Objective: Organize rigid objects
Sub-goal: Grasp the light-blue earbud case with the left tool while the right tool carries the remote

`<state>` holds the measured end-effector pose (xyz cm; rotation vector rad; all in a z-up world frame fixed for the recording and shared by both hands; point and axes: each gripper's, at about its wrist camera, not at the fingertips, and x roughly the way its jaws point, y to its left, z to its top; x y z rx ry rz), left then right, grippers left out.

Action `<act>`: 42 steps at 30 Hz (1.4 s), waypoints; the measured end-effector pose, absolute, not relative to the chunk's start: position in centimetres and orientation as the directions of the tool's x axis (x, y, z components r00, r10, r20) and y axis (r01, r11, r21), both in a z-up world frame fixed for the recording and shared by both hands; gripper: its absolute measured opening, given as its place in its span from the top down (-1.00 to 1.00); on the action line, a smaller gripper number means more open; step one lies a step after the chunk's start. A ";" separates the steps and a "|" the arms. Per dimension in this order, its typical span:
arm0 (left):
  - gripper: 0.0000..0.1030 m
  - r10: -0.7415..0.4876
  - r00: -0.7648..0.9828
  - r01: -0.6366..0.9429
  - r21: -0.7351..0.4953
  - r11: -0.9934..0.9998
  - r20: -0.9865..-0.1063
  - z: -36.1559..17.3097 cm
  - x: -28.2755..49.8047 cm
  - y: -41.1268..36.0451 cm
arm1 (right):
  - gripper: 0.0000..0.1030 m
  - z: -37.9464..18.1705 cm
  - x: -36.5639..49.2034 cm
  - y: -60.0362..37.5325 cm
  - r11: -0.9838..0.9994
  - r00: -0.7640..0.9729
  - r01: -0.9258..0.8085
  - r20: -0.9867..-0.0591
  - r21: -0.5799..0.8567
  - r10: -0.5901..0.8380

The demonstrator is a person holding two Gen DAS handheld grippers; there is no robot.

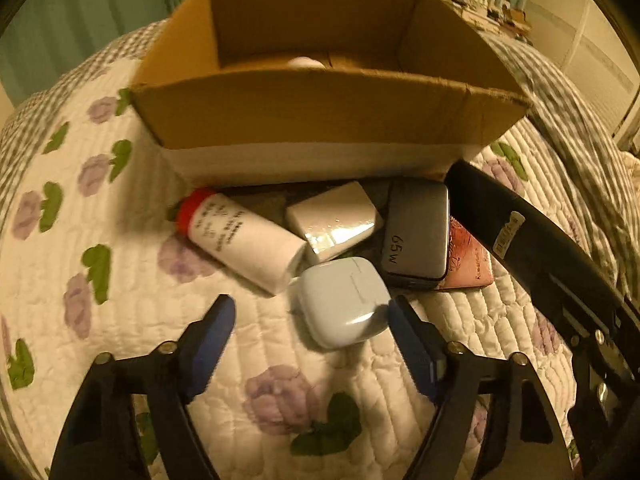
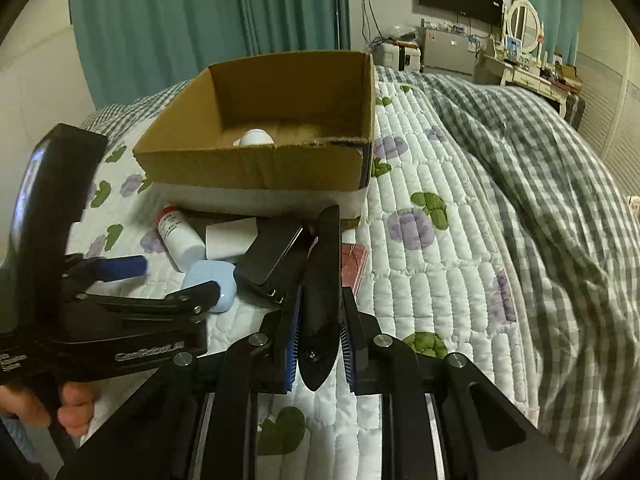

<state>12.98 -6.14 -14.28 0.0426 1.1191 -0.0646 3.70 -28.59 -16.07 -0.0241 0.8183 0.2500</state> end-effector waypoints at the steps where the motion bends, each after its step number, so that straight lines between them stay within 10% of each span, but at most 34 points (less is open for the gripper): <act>1: -0.51 -0.033 0.427 0.082 0.002 0.997 -0.903 -14.4 13.2 -6.3 | 0.67 -16.3 3.8 -28.7 0.970 0.650 -0.225 -0.729 0.087 0.216; 9: 0.14 -0.074 0.372 0.128 -0.027 0.991 -0.925 -15.5 13.7 -6.6 | 0.67 -17.4 3.9 -28.5 0.973 0.616 -0.210 -0.760 0.097 0.209; 42: 0.52 -0.137 0.482 0.130 -0.084 0.988 -0.866 -9.0 9.4 -4.0 | 0.68 -12.7 2.0 -28.8 0.975 0.700 -0.213 -0.686 0.068 0.200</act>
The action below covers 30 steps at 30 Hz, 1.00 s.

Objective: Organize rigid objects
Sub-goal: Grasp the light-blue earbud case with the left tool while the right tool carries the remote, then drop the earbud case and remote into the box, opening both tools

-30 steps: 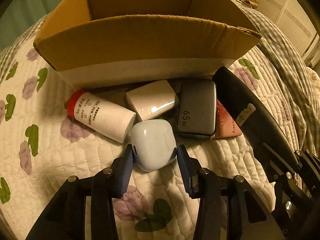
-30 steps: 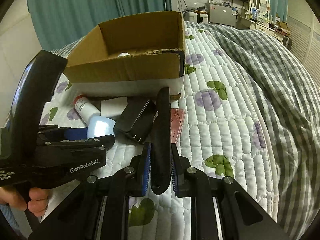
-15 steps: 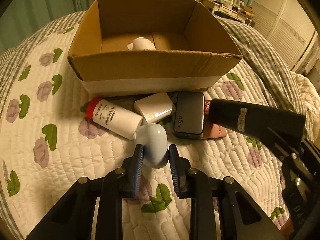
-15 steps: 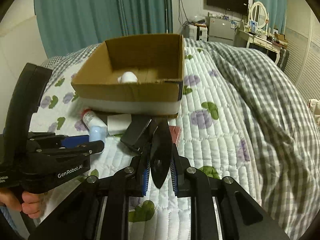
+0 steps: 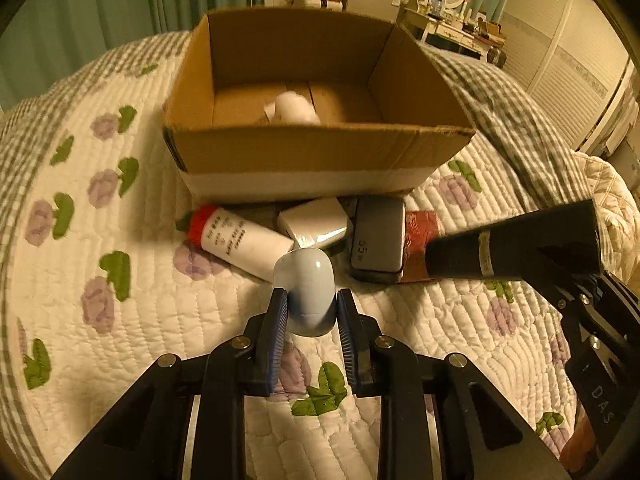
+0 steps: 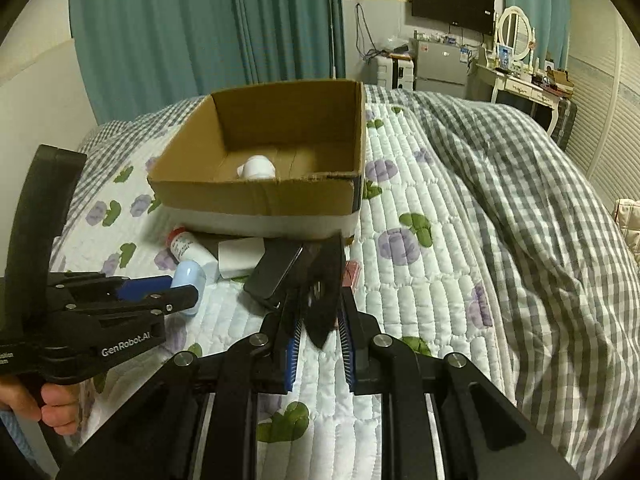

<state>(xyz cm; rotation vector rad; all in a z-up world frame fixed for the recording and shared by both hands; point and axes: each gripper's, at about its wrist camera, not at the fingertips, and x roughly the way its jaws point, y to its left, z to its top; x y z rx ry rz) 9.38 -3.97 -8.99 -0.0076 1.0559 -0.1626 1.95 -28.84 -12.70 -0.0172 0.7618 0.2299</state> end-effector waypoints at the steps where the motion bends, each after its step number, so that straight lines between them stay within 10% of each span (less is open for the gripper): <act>1: 0.52 -0.139 0.488 0.131 -0.085 0.988 -0.862 -8.6 9.3 -3.9 | 0.68 -12.4 1.8 -28.8 0.975 0.705 -0.214 -0.681 0.061 0.197; 20: 0.52 -0.130 0.682 0.141 -0.046 0.989 -0.720 2.7 13.2 -4.4 | 0.69 0.4 4.2 -26.7 0.949 0.809 -0.315 -0.525 -0.006 0.265; 30: 0.52 -0.084 0.662 0.100 -0.023 0.995 -0.745 -0.6 20.0 -3.7 | 0.69 -0.7 13.9 -23.9 0.941 0.757 -0.334 -0.609 -0.046 0.239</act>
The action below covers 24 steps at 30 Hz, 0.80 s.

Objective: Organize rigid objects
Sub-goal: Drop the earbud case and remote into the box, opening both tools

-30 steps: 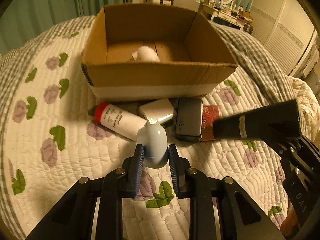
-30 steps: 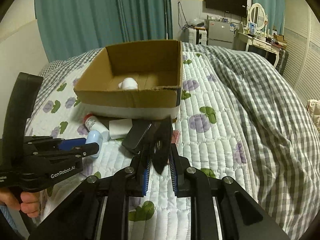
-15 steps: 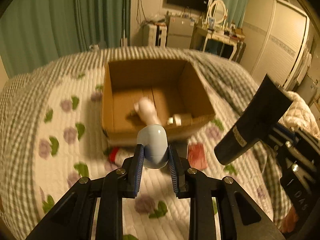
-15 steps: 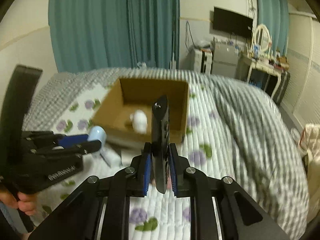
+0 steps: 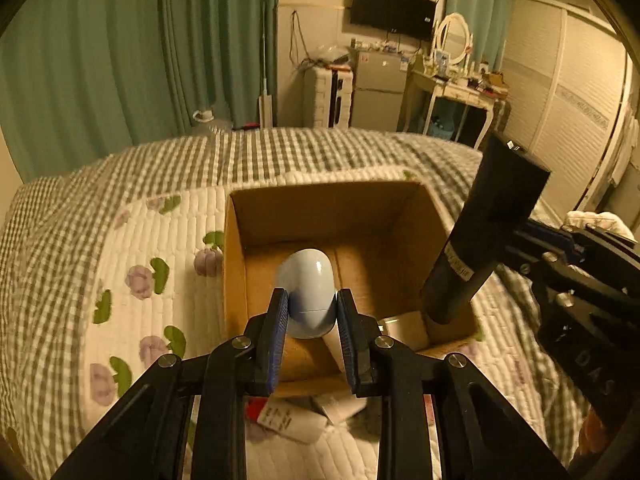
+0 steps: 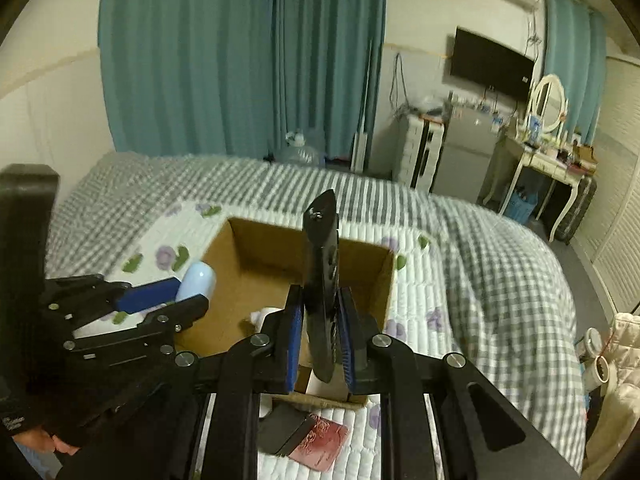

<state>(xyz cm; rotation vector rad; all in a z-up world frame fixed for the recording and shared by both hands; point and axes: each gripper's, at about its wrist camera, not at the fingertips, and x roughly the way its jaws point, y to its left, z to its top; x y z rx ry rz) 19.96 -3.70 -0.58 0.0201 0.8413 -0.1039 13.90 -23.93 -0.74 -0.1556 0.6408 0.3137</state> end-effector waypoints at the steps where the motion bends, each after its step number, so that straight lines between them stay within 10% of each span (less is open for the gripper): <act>1: 0.52 -0.079 0.656 0.096 -0.021 0.995 -0.751 -1.3 20.4 -3.7 | 0.69 -1.7 15.0 -23.7 0.940 0.739 -0.338 -0.630 -0.041 0.239; 18: 0.54 -0.049 0.676 0.106 0.032 0.994 -0.735 -4.2 24.2 -4.2 | 0.66 -7.8 23.5 -23.8 0.944 0.676 -0.326 -0.688 0.042 0.264; 24: -0.14 -0.012 0.707 0.053 0.036 0.998 -0.707 -1.5 21.3 -3.2 | 0.03 -3.5 20.9 -25.4 0.959 0.737 -0.283 -0.635 0.019 0.230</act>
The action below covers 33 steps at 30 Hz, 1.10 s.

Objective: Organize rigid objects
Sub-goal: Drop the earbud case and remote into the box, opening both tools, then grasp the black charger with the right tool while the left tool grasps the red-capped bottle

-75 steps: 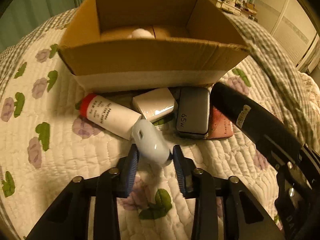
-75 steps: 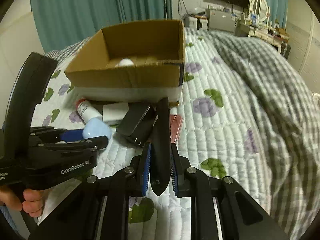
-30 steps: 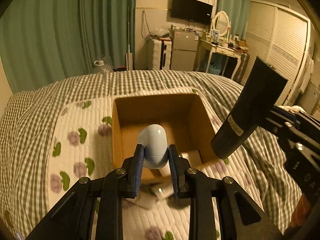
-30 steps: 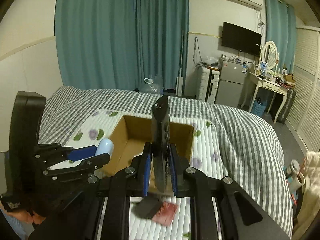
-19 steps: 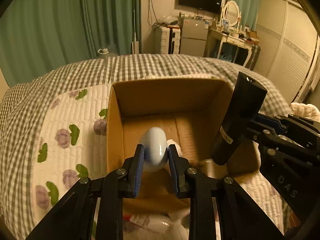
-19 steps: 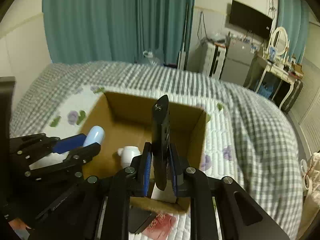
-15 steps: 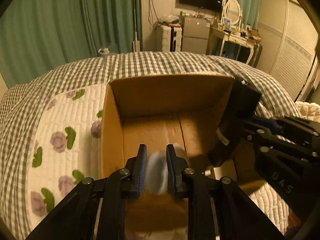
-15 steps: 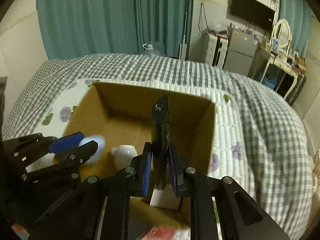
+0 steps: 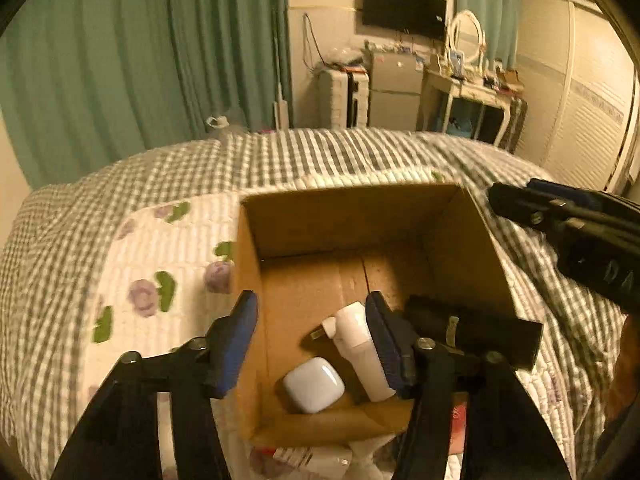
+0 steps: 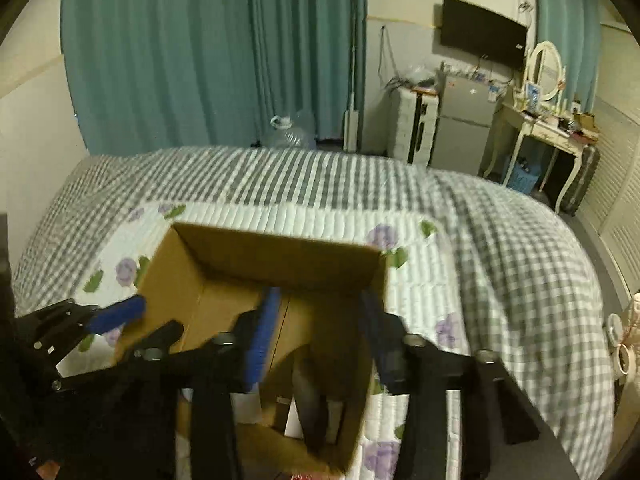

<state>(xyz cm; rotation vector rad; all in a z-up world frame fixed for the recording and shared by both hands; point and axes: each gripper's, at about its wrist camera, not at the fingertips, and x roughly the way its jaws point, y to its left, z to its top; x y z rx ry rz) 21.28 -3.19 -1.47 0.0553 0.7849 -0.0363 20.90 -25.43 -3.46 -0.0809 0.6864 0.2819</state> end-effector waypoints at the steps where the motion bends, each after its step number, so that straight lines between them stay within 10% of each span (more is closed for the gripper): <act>1: -0.16 -0.009 0.714 0.048 0.036 0.998 -0.701 -0.8 20.7 -3.0 | 0.03 -2.8 20.4 -25.7 0.961 0.746 -0.278 -0.626 0.017 0.227; 8: -0.98 0.018 0.764 0.003 0.032 0.999 -0.645 3.5 15.5 -1.1 | -0.45 2.2 14.8 -27.1 0.967 0.801 -0.255 -0.563 -0.015 0.203; 15: -0.99 0.018 0.761 -0.005 0.021 1.000 -0.649 4.0 11.1 0.8 | -0.80 3.2 8.5 -27.5 0.972 0.825 -0.235 -0.535 -0.026 0.185; 33: -1.00 0.040 0.637 -0.030 0.028 0.999 -0.770 -9.1 11.2 3.2 | -0.83 -15.6 8.5 -24.0 0.969 0.646 -0.241 -0.754 -0.053 0.119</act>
